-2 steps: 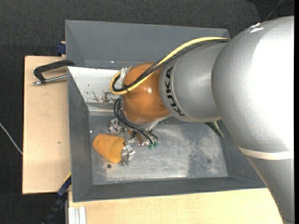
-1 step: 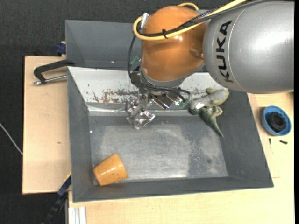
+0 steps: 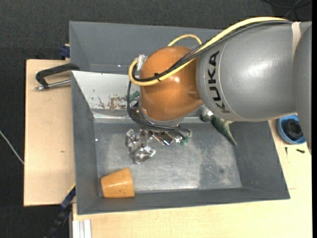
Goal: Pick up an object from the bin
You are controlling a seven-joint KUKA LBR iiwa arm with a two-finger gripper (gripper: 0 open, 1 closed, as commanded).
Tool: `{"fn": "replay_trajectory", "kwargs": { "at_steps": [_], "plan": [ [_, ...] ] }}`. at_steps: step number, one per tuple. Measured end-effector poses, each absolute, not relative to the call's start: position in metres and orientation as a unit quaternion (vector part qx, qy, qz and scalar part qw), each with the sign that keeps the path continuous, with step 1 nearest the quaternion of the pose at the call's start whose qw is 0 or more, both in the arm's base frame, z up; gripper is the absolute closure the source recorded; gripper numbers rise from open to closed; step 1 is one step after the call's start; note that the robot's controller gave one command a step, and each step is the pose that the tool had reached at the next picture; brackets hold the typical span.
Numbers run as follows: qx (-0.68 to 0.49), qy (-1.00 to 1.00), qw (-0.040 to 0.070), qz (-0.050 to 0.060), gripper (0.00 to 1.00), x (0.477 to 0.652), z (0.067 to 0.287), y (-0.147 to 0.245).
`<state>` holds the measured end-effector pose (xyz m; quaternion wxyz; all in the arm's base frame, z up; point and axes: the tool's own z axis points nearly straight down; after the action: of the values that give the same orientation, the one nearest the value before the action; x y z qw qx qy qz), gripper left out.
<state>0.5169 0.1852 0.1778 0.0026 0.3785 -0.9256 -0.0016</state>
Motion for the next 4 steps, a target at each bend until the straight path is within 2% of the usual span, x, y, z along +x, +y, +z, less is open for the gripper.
{"fn": "replay_trajectory", "kwargs": {
  "at_steps": [1, 2, 3, 4],
  "plan": [
    [0.377, -0.926, -0.002, -0.001, 0.00, 0.520, 0.181, 0.184],
    [0.471, -0.882, 0.001, -0.002, 0.00, 0.496, 0.125, 0.232],
    [0.522, -0.853, -0.006, 0.004, 0.00, 0.505, 0.099, 0.234],
    [0.522, -0.853, -0.003, 0.007, 1.00, 0.506, 0.097, 0.230]
  ]
}}
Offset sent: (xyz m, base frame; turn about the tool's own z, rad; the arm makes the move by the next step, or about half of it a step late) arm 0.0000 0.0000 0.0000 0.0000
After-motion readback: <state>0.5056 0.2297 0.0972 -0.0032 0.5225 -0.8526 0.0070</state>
